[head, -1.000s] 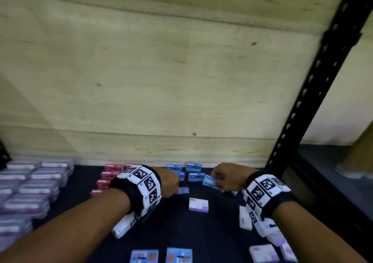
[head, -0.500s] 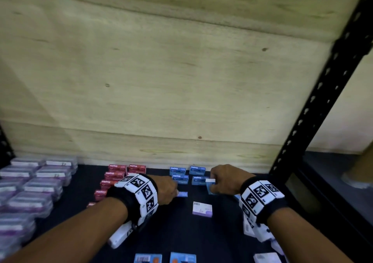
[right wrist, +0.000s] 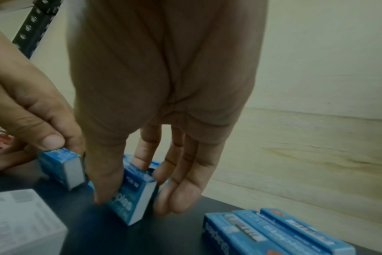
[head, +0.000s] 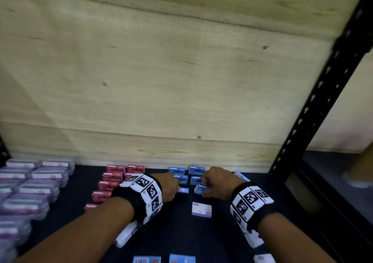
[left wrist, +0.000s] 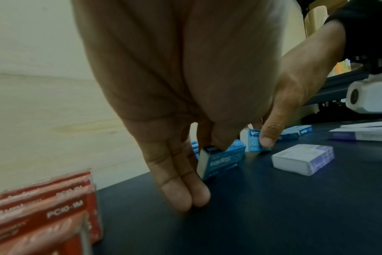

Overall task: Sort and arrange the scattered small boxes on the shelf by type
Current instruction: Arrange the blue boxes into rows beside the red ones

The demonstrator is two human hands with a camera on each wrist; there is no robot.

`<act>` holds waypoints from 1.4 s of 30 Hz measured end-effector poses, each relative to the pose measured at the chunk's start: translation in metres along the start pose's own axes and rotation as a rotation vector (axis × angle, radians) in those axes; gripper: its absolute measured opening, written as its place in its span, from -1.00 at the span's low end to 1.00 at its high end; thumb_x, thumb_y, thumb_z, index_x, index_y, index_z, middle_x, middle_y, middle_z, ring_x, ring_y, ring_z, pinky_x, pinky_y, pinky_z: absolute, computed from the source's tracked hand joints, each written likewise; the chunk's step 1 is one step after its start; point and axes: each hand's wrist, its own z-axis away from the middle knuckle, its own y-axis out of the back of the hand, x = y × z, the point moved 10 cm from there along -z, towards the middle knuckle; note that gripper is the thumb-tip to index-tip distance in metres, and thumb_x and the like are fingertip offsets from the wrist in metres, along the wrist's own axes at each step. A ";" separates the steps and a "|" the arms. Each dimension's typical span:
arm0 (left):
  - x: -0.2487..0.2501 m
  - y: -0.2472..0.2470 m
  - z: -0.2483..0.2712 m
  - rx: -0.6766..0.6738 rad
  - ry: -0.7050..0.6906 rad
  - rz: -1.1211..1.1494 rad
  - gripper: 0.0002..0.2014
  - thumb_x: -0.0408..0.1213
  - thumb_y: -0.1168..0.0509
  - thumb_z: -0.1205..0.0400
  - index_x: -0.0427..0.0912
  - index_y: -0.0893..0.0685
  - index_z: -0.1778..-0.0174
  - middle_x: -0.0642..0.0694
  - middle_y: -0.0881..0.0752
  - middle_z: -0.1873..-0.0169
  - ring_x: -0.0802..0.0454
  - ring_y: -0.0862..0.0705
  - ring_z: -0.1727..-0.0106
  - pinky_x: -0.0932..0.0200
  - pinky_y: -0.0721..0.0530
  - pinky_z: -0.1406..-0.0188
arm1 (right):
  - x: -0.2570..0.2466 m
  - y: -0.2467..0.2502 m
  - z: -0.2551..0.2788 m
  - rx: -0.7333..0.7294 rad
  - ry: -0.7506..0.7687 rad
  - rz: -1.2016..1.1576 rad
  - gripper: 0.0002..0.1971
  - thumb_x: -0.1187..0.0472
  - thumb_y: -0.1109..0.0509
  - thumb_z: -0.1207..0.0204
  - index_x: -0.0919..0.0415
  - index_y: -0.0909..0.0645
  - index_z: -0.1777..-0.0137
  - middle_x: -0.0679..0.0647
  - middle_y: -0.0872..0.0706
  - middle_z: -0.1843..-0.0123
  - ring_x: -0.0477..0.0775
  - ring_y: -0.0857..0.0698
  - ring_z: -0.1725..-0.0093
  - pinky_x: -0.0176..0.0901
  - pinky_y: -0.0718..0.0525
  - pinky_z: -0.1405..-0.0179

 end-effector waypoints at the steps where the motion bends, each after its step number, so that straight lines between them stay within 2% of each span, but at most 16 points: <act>1: 0.001 0.001 0.001 0.015 -0.005 0.095 -0.64 -0.31 0.00 -0.79 -0.37 -0.61 -0.33 -0.28 -0.62 -0.29 -0.23 -0.58 -0.29 0.26 -0.28 0.37 | 0.001 -0.001 0.000 0.002 0.001 -0.004 -0.81 0.08 -0.51 -0.49 0.05 -0.58 0.00 -0.04 -0.55 0.00 0.01 -0.55 0.06 -0.20 -0.46 0.12; 4: 0.001 -0.009 -0.005 -0.061 -0.049 0.101 -0.67 -0.38 -0.01 -0.78 -0.40 -0.68 -0.20 -0.27 -0.69 -0.18 -0.21 -0.60 -0.21 0.07 -0.55 -0.11 | 0.003 -0.002 0.003 0.003 -0.005 -0.032 -0.76 0.08 -0.51 -0.50 0.07 -0.62 -0.11 -0.07 -0.55 -0.01 -0.03 -0.54 0.04 -0.24 -0.44 0.09; 5: -0.001 -0.007 -0.005 -0.062 -0.029 0.150 -0.68 -0.38 -0.03 -0.77 -0.40 -0.68 -0.17 -0.27 -0.70 -0.16 -0.21 -0.61 -0.19 0.02 -0.58 -0.18 | 0.005 -0.002 0.004 0.003 -0.012 -0.038 -0.77 0.08 -0.51 -0.49 0.05 -0.61 -0.10 -0.08 -0.56 -0.01 -0.03 -0.54 0.03 -0.24 -0.44 0.08; 8: -0.002 0.002 -0.004 -0.018 -0.027 0.187 -0.64 -0.19 -0.04 -0.80 -0.36 -0.64 -0.18 -0.28 -0.68 -0.15 -0.20 -0.65 -0.15 -0.07 -0.64 -0.21 | 0.015 -0.003 0.007 -0.005 -0.068 -0.072 -0.76 0.04 -0.54 -0.45 -0.04 -0.55 -0.02 -0.04 -0.65 -0.08 0.03 -0.63 -0.05 -0.22 -0.48 0.06; 10: -0.005 0.004 -0.001 -0.004 -0.002 0.217 -0.61 -0.08 -0.05 -0.78 -0.30 -0.59 -0.26 -0.25 -0.64 -0.21 -0.18 -0.64 -0.19 -0.06 -0.63 -0.24 | 0.021 -0.003 0.010 -0.032 -0.093 -0.073 -0.73 0.02 -0.54 -0.46 -0.03 -0.57 -0.08 -0.01 -0.68 -0.14 0.04 -0.66 -0.10 -0.22 -0.48 0.06; 12: -0.006 0.005 0.003 -0.020 0.008 0.189 -0.63 -0.12 -0.12 -0.76 -0.26 -0.51 -0.39 -0.22 -0.59 -0.32 -0.16 -0.62 -0.28 -0.03 -0.62 -0.27 | 0.024 -0.001 0.014 -0.060 -0.098 -0.065 -0.73 0.05 -0.52 -0.50 -0.01 -0.60 -0.16 -0.01 -0.68 -0.17 0.00 -0.63 -0.07 -0.23 -0.46 0.07; 15: -0.008 0.007 0.005 -0.025 0.029 0.146 -0.66 -0.24 -0.14 -0.76 -0.22 -0.47 -0.45 -0.22 -0.55 -0.36 -0.17 -0.60 -0.29 0.03 -0.61 -0.24 | 0.025 -0.001 0.016 -0.064 -0.092 -0.067 -0.77 0.07 -0.47 -0.56 -0.01 -0.60 -0.18 -0.07 -0.63 -0.11 -0.04 -0.60 -0.05 -0.22 -0.47 0.04; 21: -0.007 0.016 0.008 0.016 0.020 0.173 -0.63 -0.17 -0.18 -0.75 -0.09 -0.48 -0.49 -0.20 -0.53 -0.40 -0.18 -0.59 -0.33 0.01 -0.58 -0.24 | 0.018 0.001 0.015 -0.057 -0.061 -0.073 -0.78 0.05 -0.46 -0.58 -0.01 -0.59 -0.18 -0.04 -0.69 -0.16 0.02 -0.66 -0.13 -0.19 -0.55 -0.04; 25: -0.006 0.017 0.009 0.019 0.016 0.186 -0.65 -0.15 -0.19 -0.75 -0.11 -0.50 -0.45 -0.19 -0.57 -0.35 -0.17 -0.62 -0.28 0.00 -0.62 -0.21 | 0.017 0.000 0.013 -0.055 -0.062 -0.066 -0.80 0.04 -0.46 -0.57 -0.02 -0.58 -0.14 -0.05 -0.68 -0.14 -0.01 -0.64 -0.08 -0.19 -0.50 0.02; 29: -0.002 0.019 0.012 0.054 0.000 0.148 -0.67 -0.14 -0.22 -0.72 -0.14 -0.53 -0.38 -0.20 -0.62 -0.25 -0.17 -0.65 -0.19 0.03 -0.63 -0.09 | 0.018 0.000 0.013 -0.049 -0.063 -0.061 -0.85 0.04 -0.46 -0.57 -0.06 -0.56 -0.06 -0.11 -0.63 -0.04 -0.01 -0.63 -0.05 -0.21 -0.48 0.03; 33: 0.006 0.028 0.012 0.123 -0.037 0.063 -0.68 -0.13 -0.32 -0.64 -0.10 -0.59 -0.30 -0.12 -0.64 -0.20 -0.14 -0.65 -0.16 -0.01 -0.65 -0.06 | 0.016 0.002 0.013 -0.066 -0.065 -0.054 -0.85 0.05 -0.46 -0.57 -0.06 -0.55 -0.05 -0.11 -0.61 -0.03 -0.02 -0.61 -0.03 -0.20 -0.48 0.04; 39: 0.017 0.042 0.011 0.145 -0.103 0.171 -0.67 -0.37 -0.33 -0.60 -0.04 -0.64 -0.28 -0.13 -0.68 -0.16 -0.14 -0.67 -0.10 -0.05 -0.70 -0.06 | 0.018 0.000 0.014 -0.089 -0.087 -0.054 -0.79 0.04 -0.46 -0.57 0.01 -0.60 -0.16 -0.09 -0.63 -0.04 -0.01 -0.62 -0.02 -0.20 -0.49 0.04; 42: 0.012 0.044 0.014 0.167 -0.110 0.286 -0.57 -0.35 -0.28 -0.62 0.08 -0.59 -0.40 -0.10 -0.66 -0.22 -0.12 -0.66 -0.16 0.03 -0.66 -0.10 | 0.021 0.001 0.014 -0.087 -0.099 -0.060 -0.81 0.04 -0.47 -0.55 -0.02 -0.60 -0.12 -0.09 -0.64 -0.04 0.01 -0.66 -0.07 -0.20 -0.51 0.03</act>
